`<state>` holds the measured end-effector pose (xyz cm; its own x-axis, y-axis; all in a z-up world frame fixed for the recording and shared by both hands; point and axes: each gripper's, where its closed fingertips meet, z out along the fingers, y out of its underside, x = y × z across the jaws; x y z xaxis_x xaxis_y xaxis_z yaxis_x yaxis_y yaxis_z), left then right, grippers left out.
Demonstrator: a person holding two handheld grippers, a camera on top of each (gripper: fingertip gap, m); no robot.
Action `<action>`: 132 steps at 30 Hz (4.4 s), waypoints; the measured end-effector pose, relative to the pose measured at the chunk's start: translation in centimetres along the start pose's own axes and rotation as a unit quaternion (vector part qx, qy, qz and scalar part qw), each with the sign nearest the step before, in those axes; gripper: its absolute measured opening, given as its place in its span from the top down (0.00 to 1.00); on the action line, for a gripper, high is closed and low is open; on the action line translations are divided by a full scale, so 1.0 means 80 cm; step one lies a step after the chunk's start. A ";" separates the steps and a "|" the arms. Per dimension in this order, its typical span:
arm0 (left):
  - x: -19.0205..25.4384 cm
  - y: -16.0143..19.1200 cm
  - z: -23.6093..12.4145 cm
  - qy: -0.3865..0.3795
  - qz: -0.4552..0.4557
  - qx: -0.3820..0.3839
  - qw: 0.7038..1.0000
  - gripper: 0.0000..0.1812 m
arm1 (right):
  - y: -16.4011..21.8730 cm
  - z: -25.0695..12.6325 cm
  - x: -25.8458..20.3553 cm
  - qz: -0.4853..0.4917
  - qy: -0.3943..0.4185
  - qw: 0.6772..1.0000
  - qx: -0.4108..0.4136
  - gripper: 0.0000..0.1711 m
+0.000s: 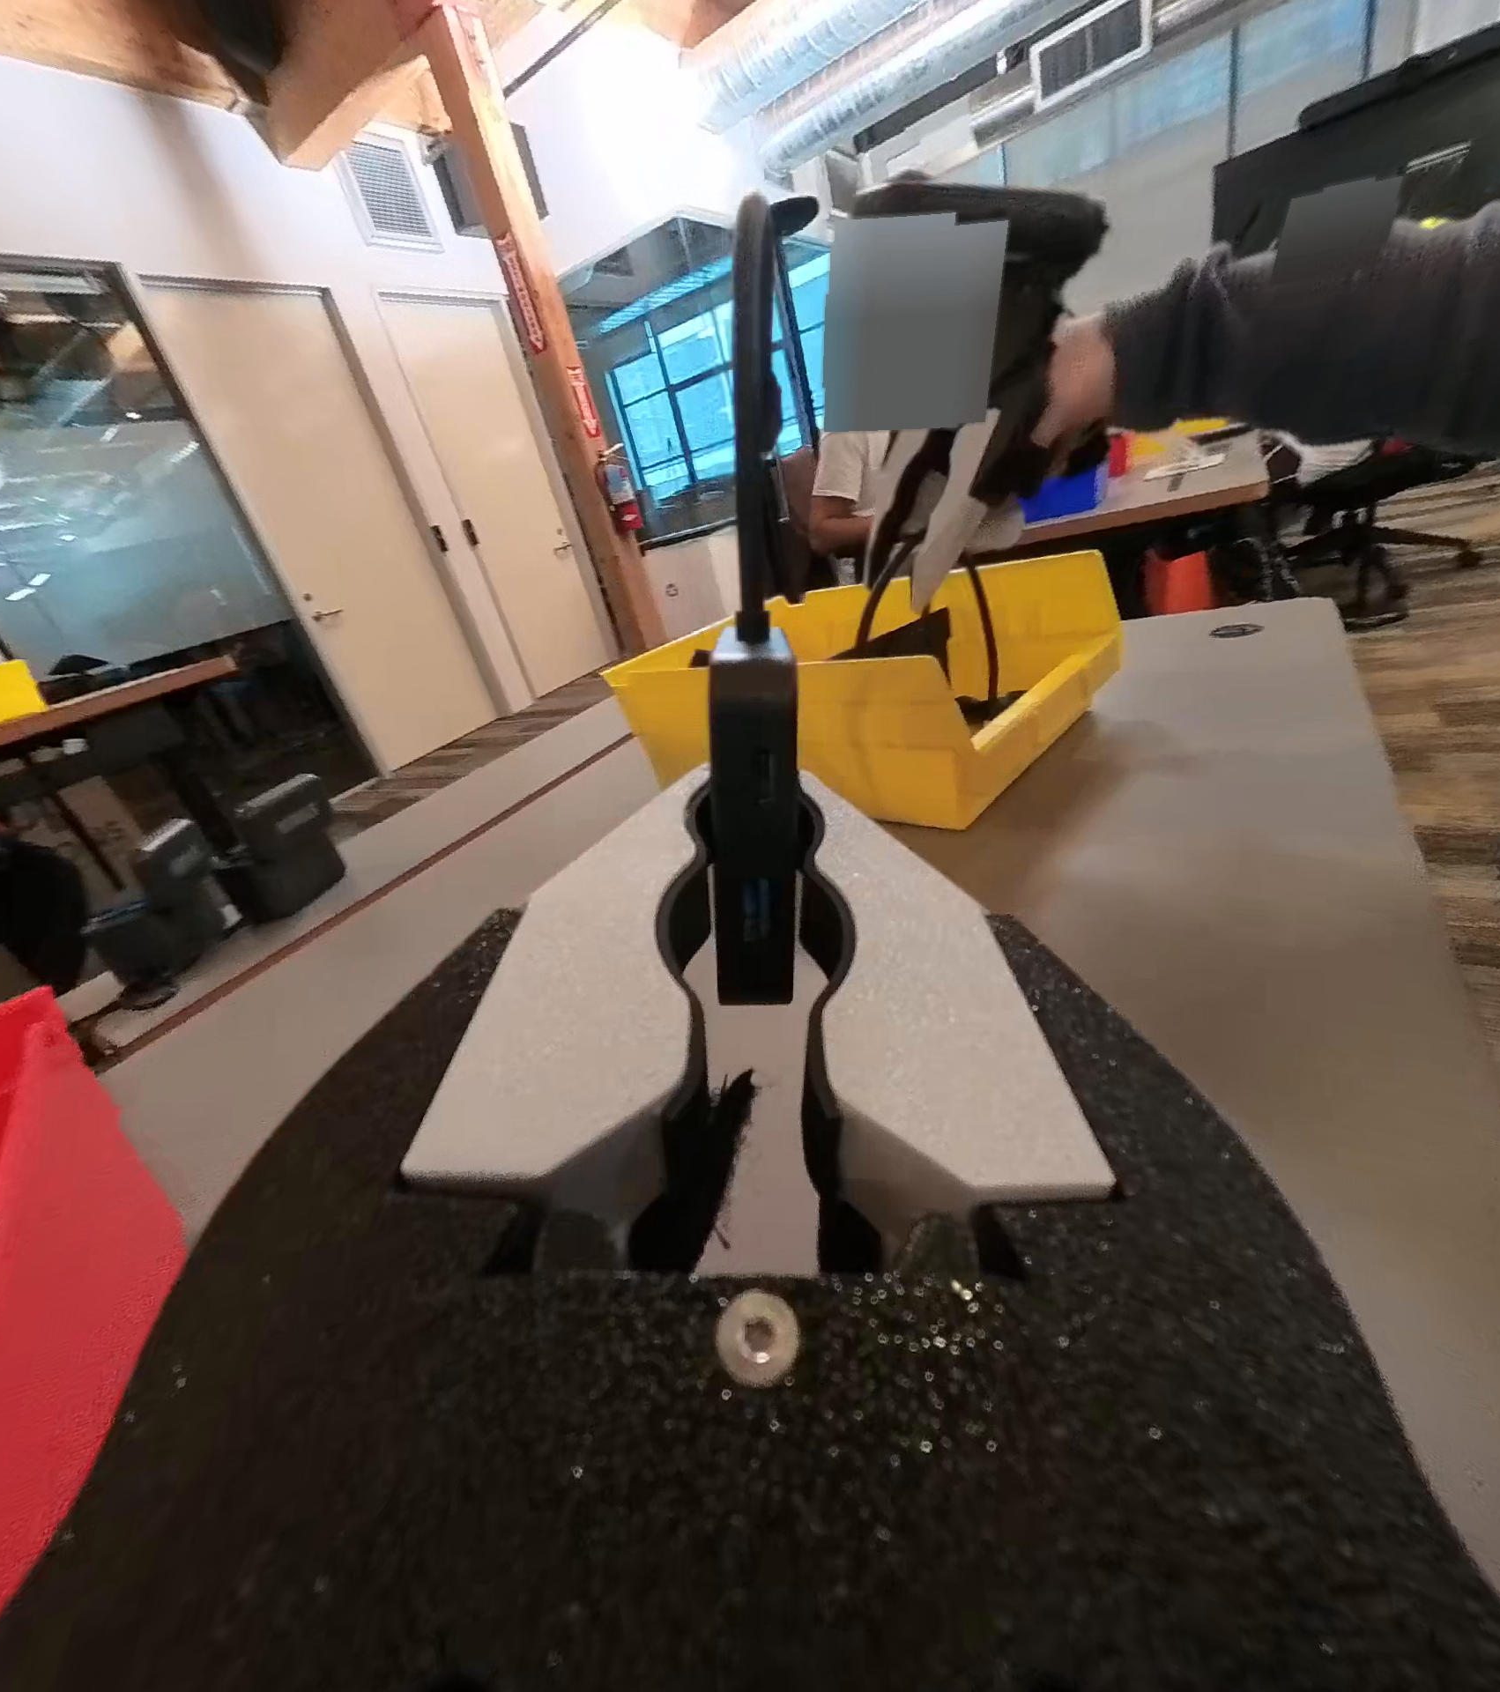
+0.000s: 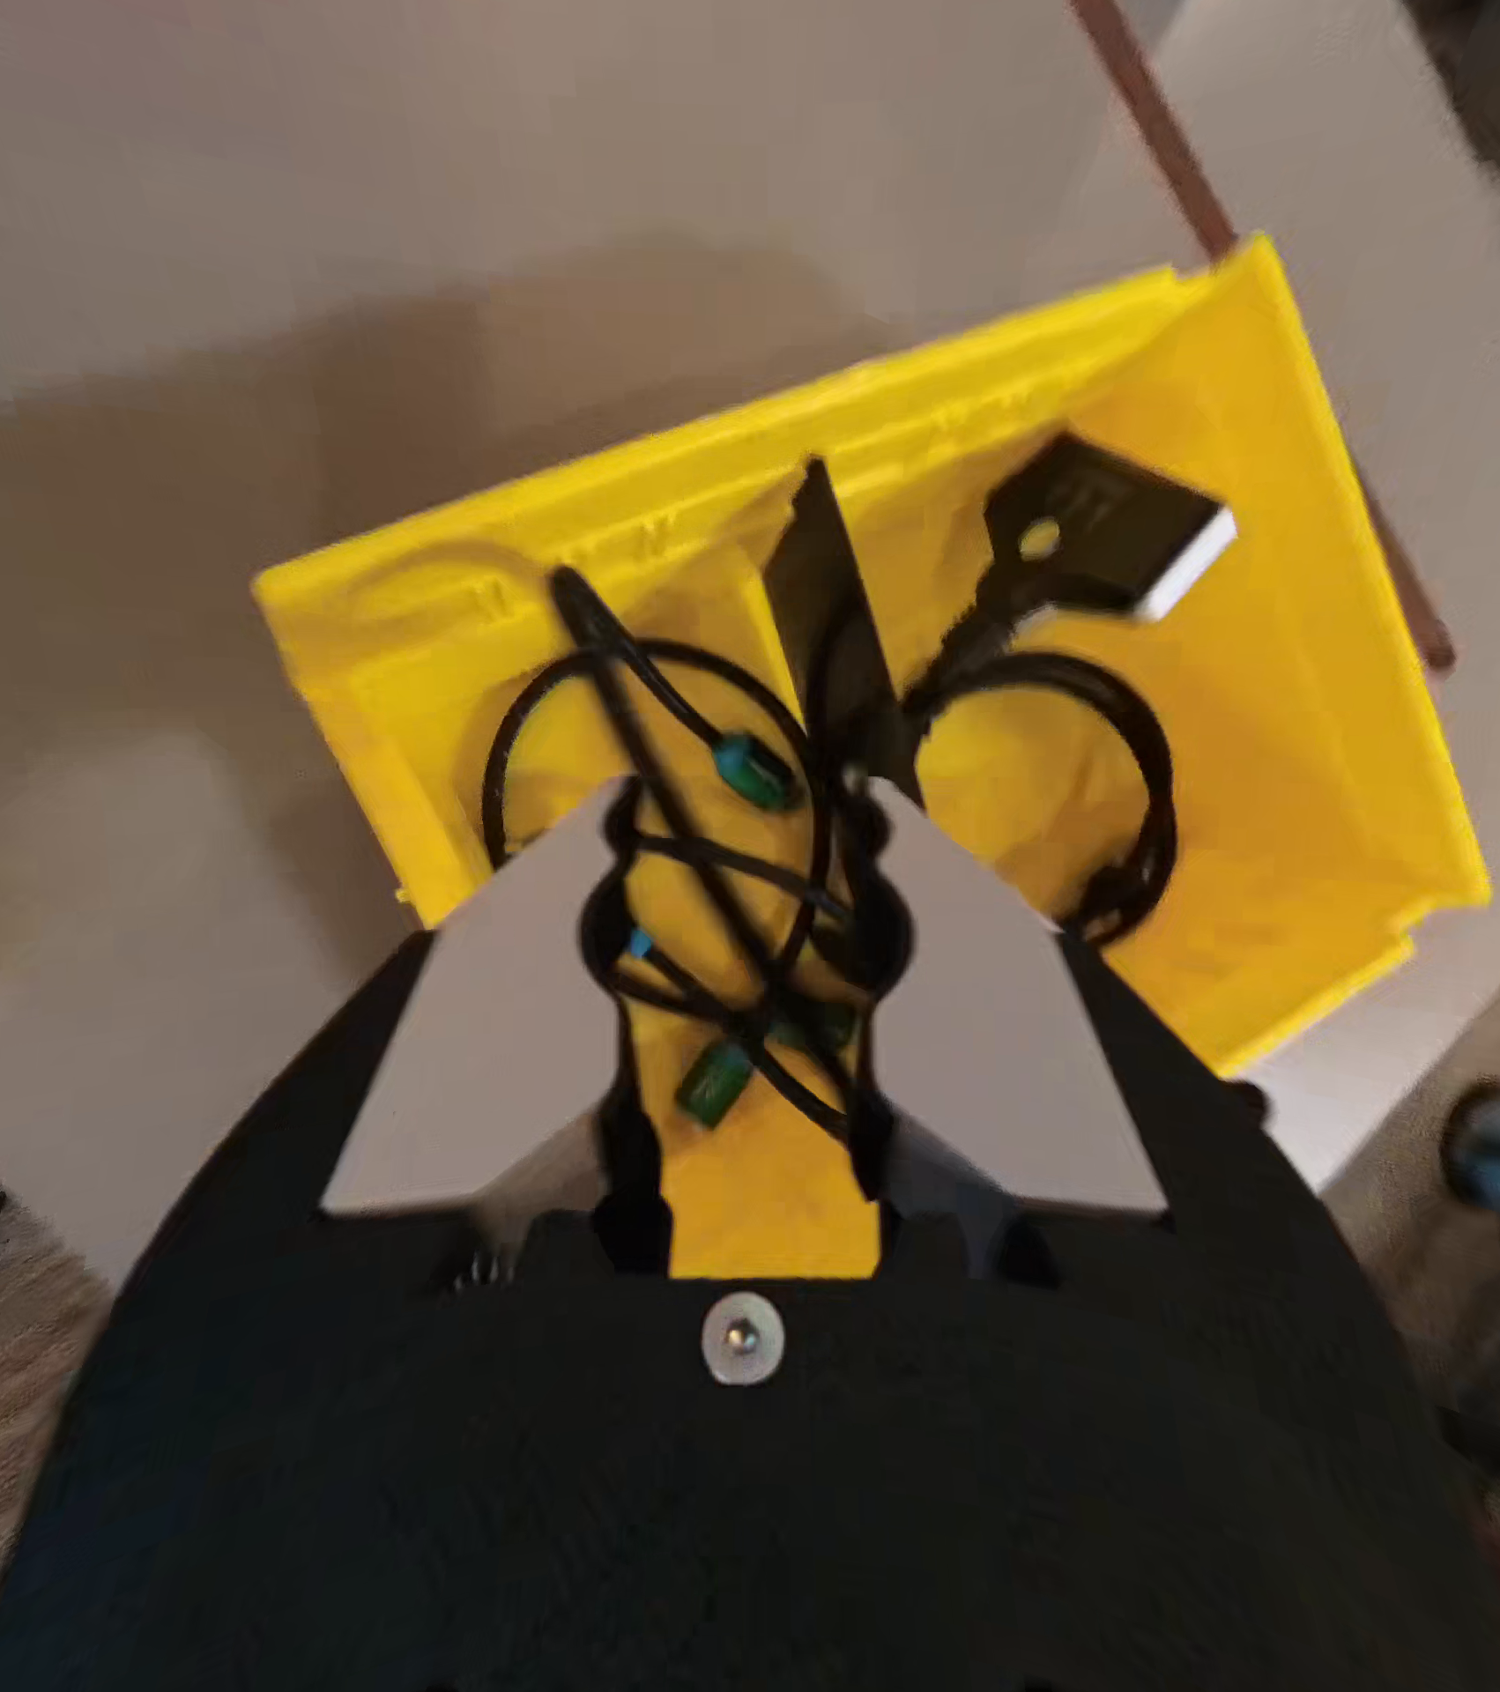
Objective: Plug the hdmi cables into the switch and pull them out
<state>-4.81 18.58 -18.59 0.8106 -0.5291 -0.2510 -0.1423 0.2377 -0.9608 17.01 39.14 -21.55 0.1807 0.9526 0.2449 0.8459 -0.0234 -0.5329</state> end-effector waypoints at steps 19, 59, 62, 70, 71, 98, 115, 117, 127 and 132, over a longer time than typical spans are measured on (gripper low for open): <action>0.045 0.035 0.023 0.071 0.094 -0.086 0.989 0.94 | -0.195 -0.055 -0.255 -0.358 -0.076 0.920 0.139 0.91; -0.006 0.057 0.016 -0.038 0.000 -0.091 0.995 0.67 | -0.031 -0.132 0.095 0.055 0.371 0.925 0.057 0.83; -0.006 0.057 0.015 -0.041 0.005 -0.091 0.995 0.67 | -0.007 -0.149 0.051 0.131 0.388 0.899 0.152 0.81; -0.039 0.024 0.012 -0.151 0.125 -0.128 0.972 0.55 | 0.110 -0.136 0.018 0.326 0.393 0.821 0.255 0.71; -0.049 0.023 0.010 -0.174 0.124 -0.149 0.965 0.49 | 0.123 -0.126 0.019 0.334 0.390 0.822 0.246 0.69; -0.143 0.111 -0.139 -0.290 -0.008 -0.417 0.861 0.98 | 0.157 -0.028 0.017 0.349 0.303 0.866 0.193 0.94; -0.090 0.052 -0.226 -0.322 -0.021 -0.371 0.871 0.98 | 0.045 0.034 -0.025 0.277 0.267 0.905 0.182 0.94; -0.083 0.052 -0.238 -0.324 -0.011 -0.383 0.865 0.98 | 0.021 0.047 -0.038 0.273 0.260 0.908 0.184 0.94; -0.057 0.044 -0.286 -0.339 0.004 -0.402 0.850 0.98 | -0.104 0.104 -0.124 0.239 0.223 0.922 0.208 0.94; -0.057 0.044 -0.308 -0.352 0.008 -0.412 0.841 0.98 | -0.152 0.122 -0.162 0.225 0.207 0.925 0.228 0.94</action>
<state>-22.99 1.77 -23.76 0.8986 0.1509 -0.4121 -0.2670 -0.5571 -0.7863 -0.52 30.01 -26.15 0.7186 0.6781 0.1545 0.3565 -0.1683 -0.9190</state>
